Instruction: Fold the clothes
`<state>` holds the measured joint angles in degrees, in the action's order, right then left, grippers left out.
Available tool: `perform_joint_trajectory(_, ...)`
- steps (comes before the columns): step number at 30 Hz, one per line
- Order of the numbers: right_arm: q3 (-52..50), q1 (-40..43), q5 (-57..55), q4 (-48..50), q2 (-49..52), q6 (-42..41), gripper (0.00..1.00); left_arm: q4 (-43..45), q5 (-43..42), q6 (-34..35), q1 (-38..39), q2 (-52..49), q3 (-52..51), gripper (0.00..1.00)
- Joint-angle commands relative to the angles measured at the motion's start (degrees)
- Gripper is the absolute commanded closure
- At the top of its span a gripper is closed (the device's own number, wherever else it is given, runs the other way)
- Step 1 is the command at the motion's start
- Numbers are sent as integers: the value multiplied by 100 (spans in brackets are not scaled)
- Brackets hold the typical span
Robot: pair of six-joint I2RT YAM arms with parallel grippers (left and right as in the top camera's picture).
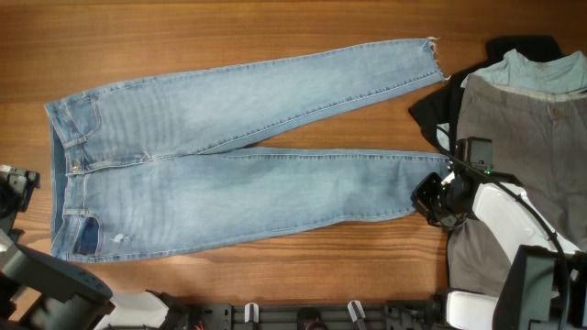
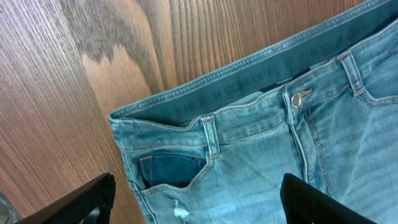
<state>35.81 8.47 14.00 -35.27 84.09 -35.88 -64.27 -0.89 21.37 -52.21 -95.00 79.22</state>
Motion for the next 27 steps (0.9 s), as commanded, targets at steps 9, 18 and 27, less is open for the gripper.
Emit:
perform_joint_trajectory(9, 1681, 7, 175, -1169, -42, 1475, 95, -168, 46, 13, -1038, -57, -120, 23)
perform_joint_trajectory(18, 1696, 7, 407, -846, -42, 1276, 96, 1084, -1517, -1611, -1353, -59, -1757, 24)
perform_joint_trajectory(27, 1696, 7, 404, -763, -42, 1169, 96, 1364, -282, -1165, -1360, -59, -2280, 27)
